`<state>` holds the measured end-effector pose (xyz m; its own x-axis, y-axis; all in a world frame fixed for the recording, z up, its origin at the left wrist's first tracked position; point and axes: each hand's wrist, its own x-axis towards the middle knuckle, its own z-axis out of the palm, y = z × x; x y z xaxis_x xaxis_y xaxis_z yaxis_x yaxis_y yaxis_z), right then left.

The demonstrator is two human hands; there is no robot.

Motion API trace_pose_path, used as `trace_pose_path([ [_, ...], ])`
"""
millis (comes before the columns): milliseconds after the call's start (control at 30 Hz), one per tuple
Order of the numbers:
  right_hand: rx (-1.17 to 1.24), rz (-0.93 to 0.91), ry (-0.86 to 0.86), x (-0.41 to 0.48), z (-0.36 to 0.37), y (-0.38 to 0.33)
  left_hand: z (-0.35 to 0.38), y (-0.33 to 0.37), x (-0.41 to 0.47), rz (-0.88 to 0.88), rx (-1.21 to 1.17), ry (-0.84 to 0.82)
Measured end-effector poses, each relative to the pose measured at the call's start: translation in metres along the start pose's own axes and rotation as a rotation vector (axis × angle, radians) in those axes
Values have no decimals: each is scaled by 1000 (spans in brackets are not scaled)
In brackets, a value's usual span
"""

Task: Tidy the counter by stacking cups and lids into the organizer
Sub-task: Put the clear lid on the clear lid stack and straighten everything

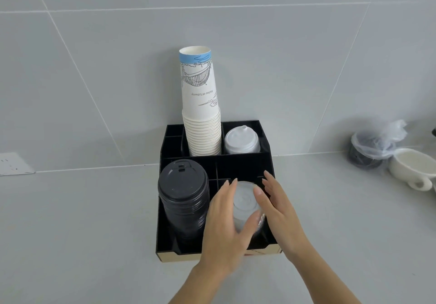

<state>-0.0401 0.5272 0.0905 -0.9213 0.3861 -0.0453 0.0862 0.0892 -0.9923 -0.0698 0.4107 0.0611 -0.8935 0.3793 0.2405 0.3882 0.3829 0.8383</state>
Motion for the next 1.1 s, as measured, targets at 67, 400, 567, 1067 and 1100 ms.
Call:
trace_pose_path([
  [67,-1,25,-8,3,2,7,3,-10,0,-28,41,-5],
  [400,-31,114,20,18,9,30,24,-26,2,-4,266,19],
  [567,-152,117,1,17,6,41,29,-37,5,56,361,101],
  [1067,-362,108,7,17,8,45,19,-36,8,125,622,-14],
  [1100,-360,110,4,17,8,44,19,-35,8,123,634,-18],
])
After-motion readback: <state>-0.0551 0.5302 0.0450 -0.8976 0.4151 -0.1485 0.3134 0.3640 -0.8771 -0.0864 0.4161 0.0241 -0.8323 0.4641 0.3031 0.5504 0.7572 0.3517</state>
